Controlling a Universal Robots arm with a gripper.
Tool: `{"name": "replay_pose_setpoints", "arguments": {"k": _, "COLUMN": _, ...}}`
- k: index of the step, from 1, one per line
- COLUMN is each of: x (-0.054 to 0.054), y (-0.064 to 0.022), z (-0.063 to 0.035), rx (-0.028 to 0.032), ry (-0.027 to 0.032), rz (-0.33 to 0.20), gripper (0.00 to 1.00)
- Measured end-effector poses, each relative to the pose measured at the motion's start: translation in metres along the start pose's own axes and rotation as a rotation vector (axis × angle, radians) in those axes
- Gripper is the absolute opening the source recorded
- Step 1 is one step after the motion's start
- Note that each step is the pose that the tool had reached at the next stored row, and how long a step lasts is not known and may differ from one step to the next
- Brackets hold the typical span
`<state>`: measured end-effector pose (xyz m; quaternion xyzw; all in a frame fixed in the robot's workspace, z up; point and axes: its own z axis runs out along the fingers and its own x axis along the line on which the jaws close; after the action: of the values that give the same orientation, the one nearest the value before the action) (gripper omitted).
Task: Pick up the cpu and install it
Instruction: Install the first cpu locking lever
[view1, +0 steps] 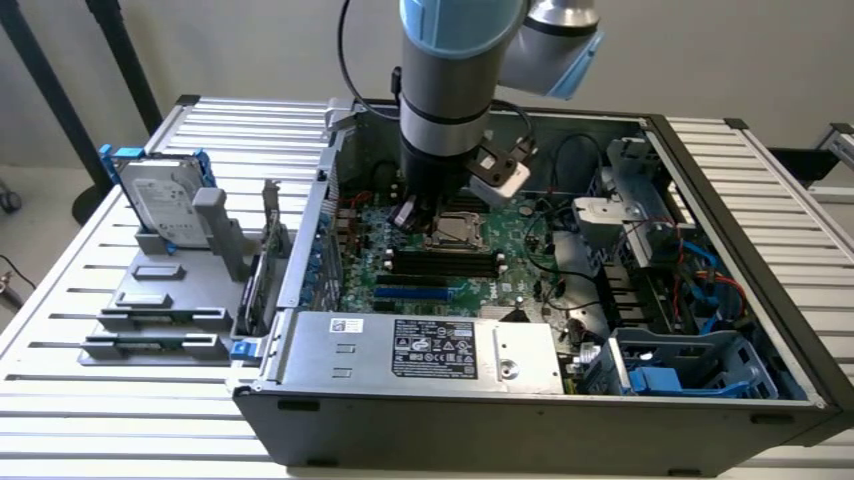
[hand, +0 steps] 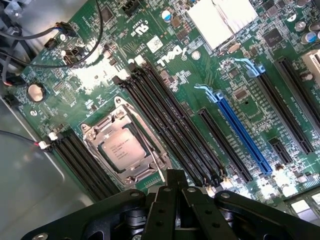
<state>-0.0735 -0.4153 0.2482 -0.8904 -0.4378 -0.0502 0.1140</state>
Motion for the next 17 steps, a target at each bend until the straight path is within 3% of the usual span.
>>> {"name": "replay_pose_setpoints", "arguments": {"k": 17, "x": -0.002, "y": -0.0052, "z": 0.0248, "rx": 0.0026, "ry": 0.0040, "rz": 0.000, "gripper": 0.11}}
